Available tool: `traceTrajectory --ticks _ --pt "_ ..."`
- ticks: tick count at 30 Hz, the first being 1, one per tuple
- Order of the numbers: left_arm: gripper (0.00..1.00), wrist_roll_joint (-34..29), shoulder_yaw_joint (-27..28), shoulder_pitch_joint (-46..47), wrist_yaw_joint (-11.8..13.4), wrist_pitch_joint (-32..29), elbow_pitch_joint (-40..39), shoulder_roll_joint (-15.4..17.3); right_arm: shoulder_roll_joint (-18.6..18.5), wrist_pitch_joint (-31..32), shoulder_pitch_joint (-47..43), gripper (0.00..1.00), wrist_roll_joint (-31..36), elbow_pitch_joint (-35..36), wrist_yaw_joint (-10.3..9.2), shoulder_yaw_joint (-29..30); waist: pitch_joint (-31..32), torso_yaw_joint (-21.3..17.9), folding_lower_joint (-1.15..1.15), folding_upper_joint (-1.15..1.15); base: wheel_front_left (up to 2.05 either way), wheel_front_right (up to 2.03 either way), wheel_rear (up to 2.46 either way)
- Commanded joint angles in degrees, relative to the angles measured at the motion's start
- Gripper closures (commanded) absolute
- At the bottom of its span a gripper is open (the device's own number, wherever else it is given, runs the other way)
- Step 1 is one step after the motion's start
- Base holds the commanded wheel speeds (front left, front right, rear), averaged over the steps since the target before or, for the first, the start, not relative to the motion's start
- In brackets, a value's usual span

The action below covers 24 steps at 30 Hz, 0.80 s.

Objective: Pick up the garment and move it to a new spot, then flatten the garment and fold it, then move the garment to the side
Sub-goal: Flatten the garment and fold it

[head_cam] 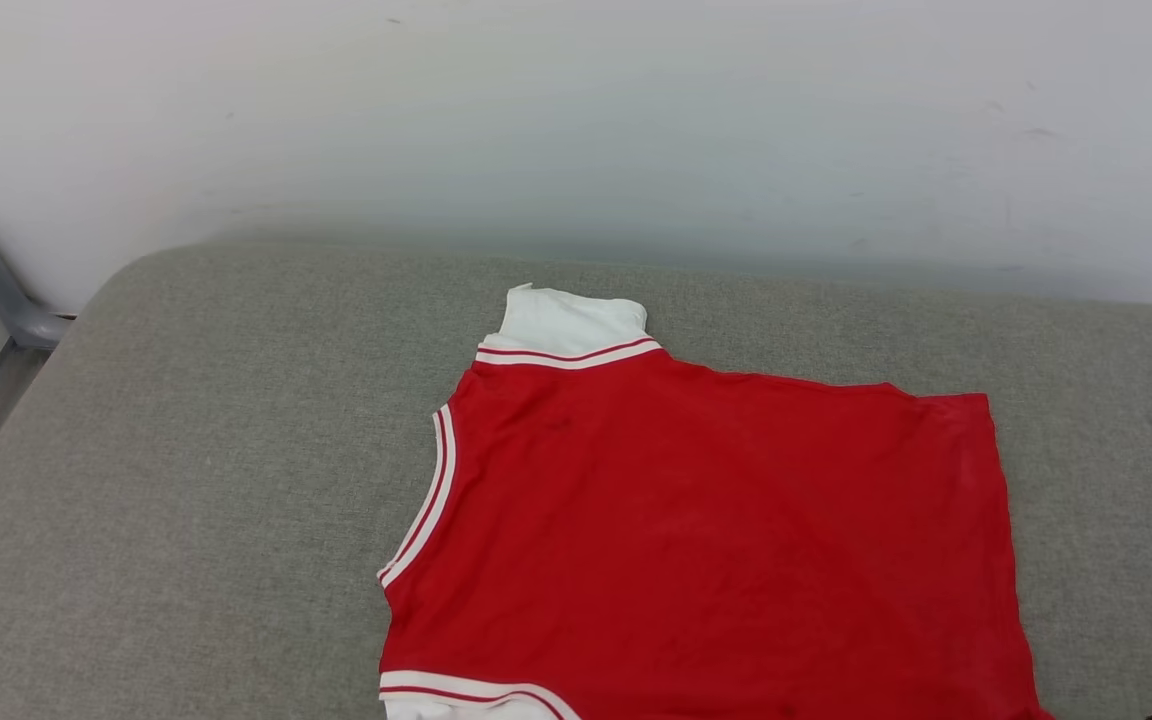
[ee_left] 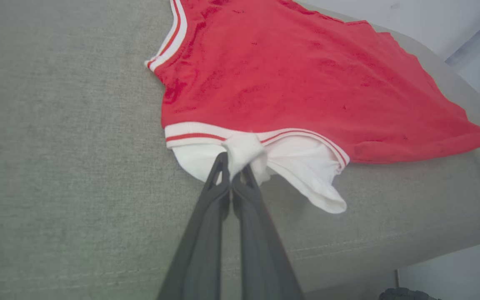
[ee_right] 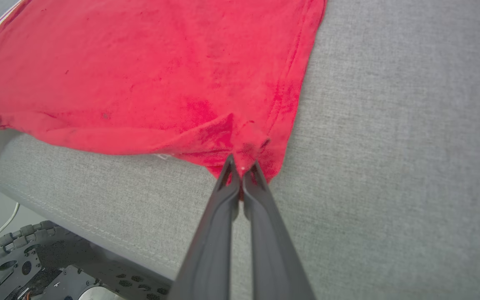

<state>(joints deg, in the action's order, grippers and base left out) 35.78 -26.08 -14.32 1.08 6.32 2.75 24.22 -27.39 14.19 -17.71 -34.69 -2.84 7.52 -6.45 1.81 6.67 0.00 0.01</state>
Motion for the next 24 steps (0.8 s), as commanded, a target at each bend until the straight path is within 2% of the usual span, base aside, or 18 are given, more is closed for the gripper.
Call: traceTrajectory --ticks 1,10,17,24 --pt "1.00 -0.81 0.15 2.19 0.03 0.45 -0.30 0.45 0.49 0.29 1.03 1.00 0.36 0.49 -0.06 0.36 -0.08 0.01 0.00 -0.01 0.00 0.00 0.00" --pt "1.00 -3.54 -0.37 12.75 -3.28 -2.07 0.60 3.15 1.15 0.70 5.43 1.00 -0.45 1.64 -0.06 0.75 -1.33 -0.92 0.00 -0.01 0.00 0.00 0.00" --pt "1.00 -4.34 -0.98 23.79 -6.34 -4.49 3.69 4.07 0.67 1.34 11.22 1.00 -1.25 1.63 -0.06 0.18 -5.96 -2.07 0.00 -0.01 0.00 0.00 0.00" --pt "1.00 -5.24 -3.36 34.47 -7.99 -5.93 10.27 5.40 -0.52 1.53 18.20 1.00 -2.30 -0.45 -0.06 -0.97 -11.08 -3.23 0.00 -0.01 0.00 0.00 0.00"
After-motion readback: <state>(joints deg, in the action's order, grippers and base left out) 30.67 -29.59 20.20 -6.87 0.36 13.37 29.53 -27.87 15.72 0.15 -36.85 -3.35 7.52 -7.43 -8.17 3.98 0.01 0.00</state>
